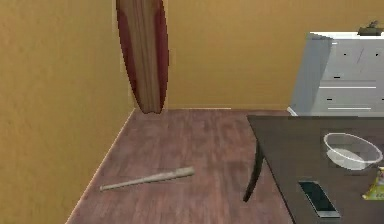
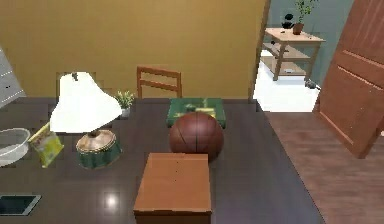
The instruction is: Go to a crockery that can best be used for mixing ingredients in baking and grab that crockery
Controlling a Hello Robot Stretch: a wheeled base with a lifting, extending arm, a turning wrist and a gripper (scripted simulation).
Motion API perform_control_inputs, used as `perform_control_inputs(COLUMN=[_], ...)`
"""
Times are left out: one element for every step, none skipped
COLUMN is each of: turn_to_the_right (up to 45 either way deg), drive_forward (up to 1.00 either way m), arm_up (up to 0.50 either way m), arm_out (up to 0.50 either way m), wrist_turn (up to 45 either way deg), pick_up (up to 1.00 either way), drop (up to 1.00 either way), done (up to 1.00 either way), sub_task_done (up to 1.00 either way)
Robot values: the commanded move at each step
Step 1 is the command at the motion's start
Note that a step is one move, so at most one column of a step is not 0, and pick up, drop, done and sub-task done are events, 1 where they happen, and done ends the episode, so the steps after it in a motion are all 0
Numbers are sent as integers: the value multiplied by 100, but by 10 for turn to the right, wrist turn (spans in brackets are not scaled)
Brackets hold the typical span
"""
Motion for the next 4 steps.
perform_control_inputs(turn_to_the_right=[0, 0, 0, 0], drive_forward=[90, 0, 0, 0], arm_up=[0, 50, 38, 0], arm_out=[0, 0, 0, 30], wrist_turn=[0, 0, 0, 0], pick_up=[0, 0, 0, 0], drop=[0, 0, 0, 0], done=[0, 0, 0, 0], sub_task_done=[0, 0, 0, 0])
